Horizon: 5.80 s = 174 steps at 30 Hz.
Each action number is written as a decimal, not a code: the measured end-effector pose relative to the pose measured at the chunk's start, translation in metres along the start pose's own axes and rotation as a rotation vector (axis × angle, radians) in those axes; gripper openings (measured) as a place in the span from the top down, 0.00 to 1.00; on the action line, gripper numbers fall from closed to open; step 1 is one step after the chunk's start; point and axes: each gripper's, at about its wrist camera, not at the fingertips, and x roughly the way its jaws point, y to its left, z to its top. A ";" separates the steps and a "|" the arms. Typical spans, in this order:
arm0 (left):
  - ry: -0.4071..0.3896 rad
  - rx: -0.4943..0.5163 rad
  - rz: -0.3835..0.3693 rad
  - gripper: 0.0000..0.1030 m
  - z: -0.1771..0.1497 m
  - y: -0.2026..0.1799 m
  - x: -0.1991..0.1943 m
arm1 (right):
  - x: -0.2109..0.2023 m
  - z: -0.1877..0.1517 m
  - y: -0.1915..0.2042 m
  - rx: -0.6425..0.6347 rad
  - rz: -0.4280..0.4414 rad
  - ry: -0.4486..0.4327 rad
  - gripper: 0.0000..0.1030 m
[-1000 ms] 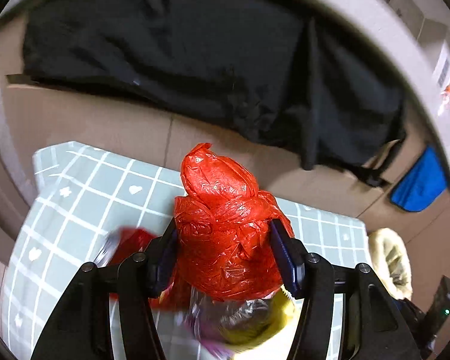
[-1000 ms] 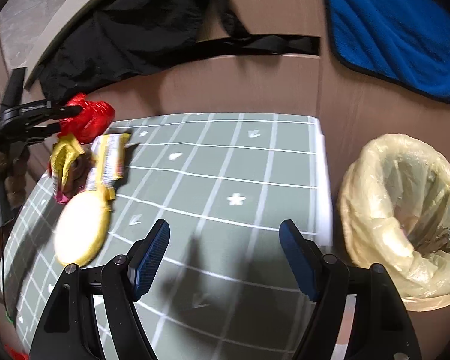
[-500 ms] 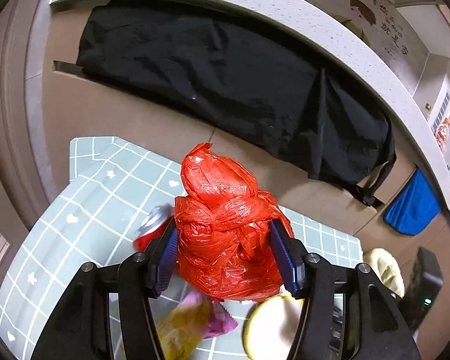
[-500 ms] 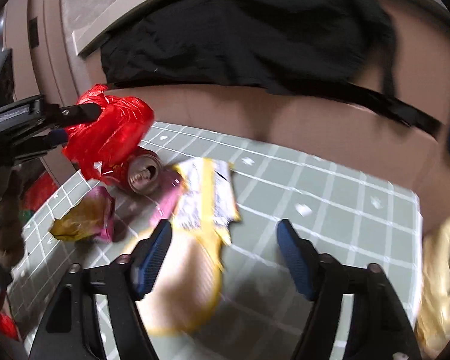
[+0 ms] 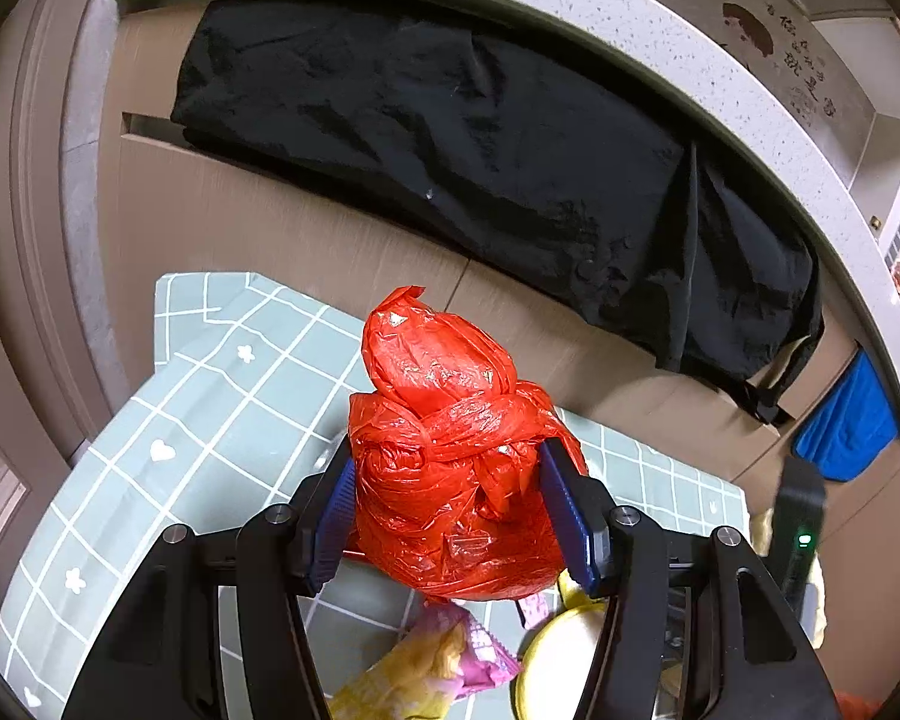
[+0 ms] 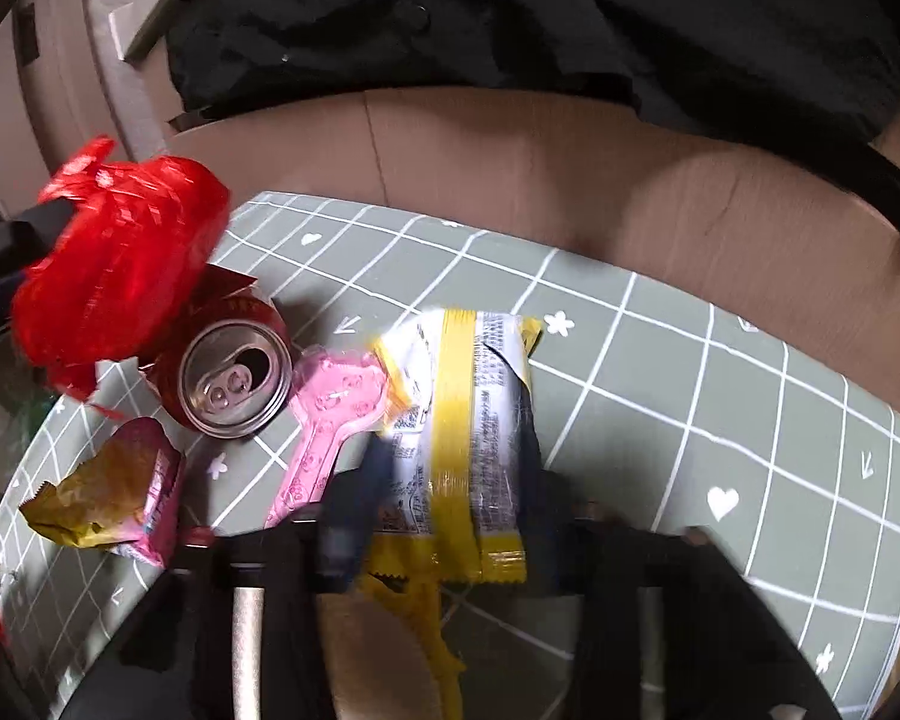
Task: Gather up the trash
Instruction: 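Grasp the yellow snack packet with the right gripper while the left holds the red bag, then carry the red bag and yellow packet over the yellow-lined bin, then open both grippers to drop the bag and packet into the bin, then move both grippers back over the table toward the remaining trash, then grasp the red gold-printed can with the left gripper and lift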
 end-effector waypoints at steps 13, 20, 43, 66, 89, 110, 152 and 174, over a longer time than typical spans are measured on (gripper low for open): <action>-0.017 0.076 -0.053 0.43 -0.002 -0.077 -0.010 | -0.100 0.006 -0.056 0.017 -0.061 -0.189 0.81; -0.023 0.124 -0.095 0.43 -0.001 -0.140 -0.007 | -0.161 -0.001 -0.100 0.050 -0.125 -0.281 0.81; 0.004 0.380 -0.293 0.43 -0.079 -0.391 0.021 | -0.327 -0.078 -0.261 0.187 -0.344 -0.471 0.81; 0.116 0.500 -0.310 0.43 -0.164 -0.471 0.063 | -0.337 -0.169 -0.335 0.322 -0.364 -0.408 0.81; 0.219 0.489 -0.265 0.43 -0.179 -0.465 0.107 | -0.274 -0.188 -0.358 0.386 -0.294 -0.307 0.81; 0.285 0.429 -0.296 0.19 -0.177 -0.460 0.119 | -0.255 -0.198 -0.364 0.451 -0.330 -0.241 0.48; 0.085 0.343 -0.080 0.18 -0.069 -0.182 0.031 | -0.245 -0.156 -0.231 0.417 -0.337 -0.254 0.48; 0.119 0.072 0.121 0.21 -0.012 0.033 0.057 | -0.213 -0.143 -0.183 0.422 -0.329 -0.213 0.48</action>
